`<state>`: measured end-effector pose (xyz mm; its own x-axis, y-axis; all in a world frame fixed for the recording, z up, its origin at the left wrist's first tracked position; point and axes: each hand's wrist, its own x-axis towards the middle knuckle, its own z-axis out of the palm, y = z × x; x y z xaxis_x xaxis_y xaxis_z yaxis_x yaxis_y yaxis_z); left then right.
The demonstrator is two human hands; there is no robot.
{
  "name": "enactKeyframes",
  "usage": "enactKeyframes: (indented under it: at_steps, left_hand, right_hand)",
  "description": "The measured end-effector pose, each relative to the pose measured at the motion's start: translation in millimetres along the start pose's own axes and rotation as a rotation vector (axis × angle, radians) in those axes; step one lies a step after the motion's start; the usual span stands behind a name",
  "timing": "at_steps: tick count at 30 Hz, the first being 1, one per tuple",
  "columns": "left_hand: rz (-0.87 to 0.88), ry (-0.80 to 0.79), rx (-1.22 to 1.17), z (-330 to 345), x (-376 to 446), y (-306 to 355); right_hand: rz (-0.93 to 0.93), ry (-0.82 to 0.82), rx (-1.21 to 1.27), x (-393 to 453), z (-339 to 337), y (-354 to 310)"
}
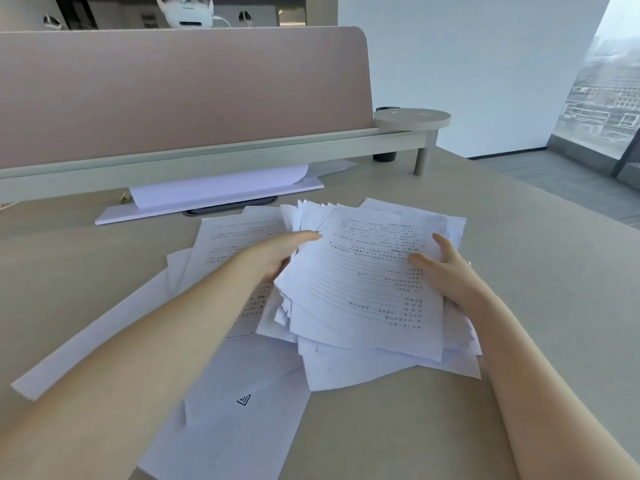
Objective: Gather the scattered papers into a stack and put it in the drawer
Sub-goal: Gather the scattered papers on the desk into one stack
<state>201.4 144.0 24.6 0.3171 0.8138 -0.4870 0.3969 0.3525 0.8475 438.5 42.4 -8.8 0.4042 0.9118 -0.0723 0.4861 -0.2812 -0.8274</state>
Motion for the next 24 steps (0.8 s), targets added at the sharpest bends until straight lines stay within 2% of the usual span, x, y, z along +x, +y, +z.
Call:
enactKeyframes:
  at_steps: [3,6,11,16,19,22,24]
  left_hand:
    - [0.021,0.025,0.015,23.4,-8.8,-1.2]
    - [0.079,0.130,0.046,27.1,-11.8,-0.5]
    - [0.186,0.275,-0.020,-20.9,-34.4,8.0]
    - [0.203,0.460,-0.077,-83.2,-68.8,-13.6]
    - [0.131,0.460,-0.012,-100.2,-65.4,-42.7]
    - [0.029,0.455,0.235,-99.6,-61.4,-61.0]
    - [0.011,0.438,0.209,-97.7,-61.0,-64.2]
  right_hand:
    - [0.019,-0.033,0.041,-1.0,-0.6,0.4]
    - [0.048,-0.025,0.137,0.0,-0.8,2.7]
    - [-0.098,-0.020,0.158,-10.6,8.4,-9.4]
    - [-0.211,-0.161,-0.019,-26.5,31.3,-23.1]
    - [-0.213,-0.185,-0.132,-31.1,39.8,-27.1]
    - [-0.230,-0.192,-0.268,-33.9,45.5,-28.9]
    - [-0.236,-0.179,-0.331,-37.8,51.1,-30.5]
